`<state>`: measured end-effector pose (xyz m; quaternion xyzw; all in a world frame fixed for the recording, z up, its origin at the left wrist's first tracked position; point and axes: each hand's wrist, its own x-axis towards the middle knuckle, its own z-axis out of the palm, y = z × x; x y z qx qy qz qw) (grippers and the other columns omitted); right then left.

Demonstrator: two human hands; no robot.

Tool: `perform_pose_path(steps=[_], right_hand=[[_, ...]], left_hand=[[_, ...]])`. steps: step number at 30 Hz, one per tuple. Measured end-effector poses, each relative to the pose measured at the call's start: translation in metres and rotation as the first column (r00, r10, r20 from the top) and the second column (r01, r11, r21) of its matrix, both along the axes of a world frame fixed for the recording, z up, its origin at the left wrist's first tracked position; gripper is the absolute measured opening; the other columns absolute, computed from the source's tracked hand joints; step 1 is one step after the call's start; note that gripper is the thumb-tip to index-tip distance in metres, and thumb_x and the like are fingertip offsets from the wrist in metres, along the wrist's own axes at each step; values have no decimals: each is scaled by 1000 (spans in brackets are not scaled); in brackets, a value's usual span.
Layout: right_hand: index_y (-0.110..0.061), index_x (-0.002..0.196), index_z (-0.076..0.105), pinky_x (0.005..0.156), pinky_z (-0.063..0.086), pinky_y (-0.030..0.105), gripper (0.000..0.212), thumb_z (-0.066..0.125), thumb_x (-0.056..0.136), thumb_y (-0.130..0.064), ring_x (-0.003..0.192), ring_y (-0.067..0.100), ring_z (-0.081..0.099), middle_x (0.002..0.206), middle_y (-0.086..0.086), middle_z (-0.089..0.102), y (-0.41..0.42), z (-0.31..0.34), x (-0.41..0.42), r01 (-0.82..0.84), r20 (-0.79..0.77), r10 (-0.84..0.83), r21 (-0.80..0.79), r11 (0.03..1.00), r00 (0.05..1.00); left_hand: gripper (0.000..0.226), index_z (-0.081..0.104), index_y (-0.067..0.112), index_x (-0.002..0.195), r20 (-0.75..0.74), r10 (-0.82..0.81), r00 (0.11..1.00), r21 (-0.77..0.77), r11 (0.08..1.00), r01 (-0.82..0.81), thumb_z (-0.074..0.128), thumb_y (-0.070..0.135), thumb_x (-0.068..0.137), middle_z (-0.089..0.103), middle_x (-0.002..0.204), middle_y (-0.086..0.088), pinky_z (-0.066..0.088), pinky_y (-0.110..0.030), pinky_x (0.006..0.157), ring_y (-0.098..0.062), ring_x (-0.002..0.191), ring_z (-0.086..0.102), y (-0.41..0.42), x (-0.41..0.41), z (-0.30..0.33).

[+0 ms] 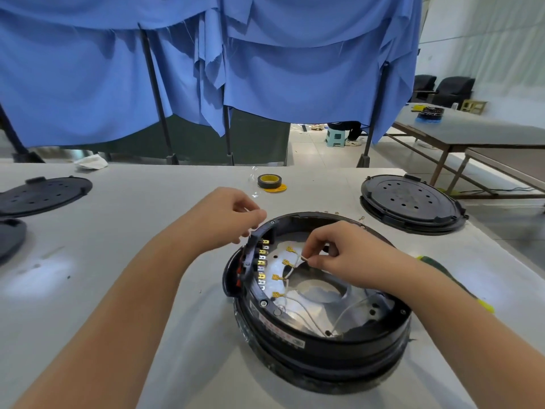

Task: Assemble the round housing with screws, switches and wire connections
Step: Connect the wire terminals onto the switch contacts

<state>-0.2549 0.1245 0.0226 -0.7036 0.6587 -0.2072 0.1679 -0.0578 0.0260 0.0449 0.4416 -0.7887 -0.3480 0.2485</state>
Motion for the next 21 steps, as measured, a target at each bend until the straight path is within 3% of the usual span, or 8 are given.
perform_pose_path(steps=[3, 5, 7, 9, 11, 13, 16, 21], right_hand=[[-33, 84, 66, 57, 34, 8, 9, 65, 86, -25, 68, -10, 54, 87, -21, 63, -12, 1, 1, -2, -74, 6, 52, 999, 997], [-29, 86, 66, 57, 38, 10, 9, 64, 87, -21, 69, -7, 55, 90, -14, 66, -22, 3, 3, -1, -109, 10, 82, 997, 994], [-25, 85, 65, 54, 46, 10, 11, 61, 88, -15, 63, -5, 59, 82, -9, 67, -30, 4, 6, 1, -78, 9, 127, 992, 997], [-22, 83, 64, 57, 55, 19, 13, 57, 88, -12, 65, 8, 67, 79, -3, 69, -36, 6, 10, -6, -10, 8, 180, 984, 1000], [-24, 82, 65, 52, 51, 19, 11, 58, 86, -16, 66, 13, 66, 78, -3, 68, -41, 6, 13, -12, -7, 13, 186, 983, 1000], [-24, 82, 68, 51, 45, 17, 6, 62, 84, -24, 67, 11, 61, 75, -6, 66, -44, 4, 17, -16, -12, 18, 165, 986, 1000], [-25, 77, 69, 56, 42, 18, 11, 68, 83, -34, 65, 5, 57, 70, -11, 64, -45, -2, 21, -18, 14, 17, 120, 993, 1000], [-31, 72, 66, 59, 38, 17, 12, 69, 83, -34, 68, 0, 55, 71, -16, 61, -40, -7, 20, -43, -1, 43, 96, 994, 999]], left_hand=[[14, 69, 21, 94, 3, 72, 997, 58, 996, -72, 64, 33, 89, 69, 94, 4, 55, -38, 88, -13, 91, 65, 1, 1, -16], [13, 70, 21, 92, -49, 115, 992, 84, 990, -111, 64, 32, 88, 70, 93, 4, 54, -39, 90, -14, 92, 65, 5, 0, -26], [8, 69, 27, 85, -120, 175, 977, 73, 983, -167, 64, 31, 89, 70, 90, 7, 54, -33, 84, -11, 88, 65, 8, 1, -35], [11, 68, 32, 79, -215, 228, 950, 69, 973, -218, 63, 29, 89, 69, 86, 13, 49, -20, 71, -4, 83, 65, 14, 2, -42], [10, 69, 33, 80, -295, 261, 919, 64, 965, -253, 64, 28, 88, 69, 83, 18, 44, -8, 60, 6, 76, 64, 21, 1, -51], [8, 72, 29, 92, -362, 270, 892, 44, 961, -273, 65, 27, 88, 70, 85, 17, 50, -10, 63, 6, 78, 66, 29, 0, -61], [17, 71, 25, 104, -472, 297, 830, 108, 954, -280, 63, 21, 90, 72, 93, 11, 56, -26, 73, -6, 87, 68, 36, -3, -72], [20, 69, 29, 100, -598, 288, 748, 187, 958, -219, 59, 14, 92, 72, 94, 15, 51, -10, 63, 2, 85, 67, 41, -4, -82]])
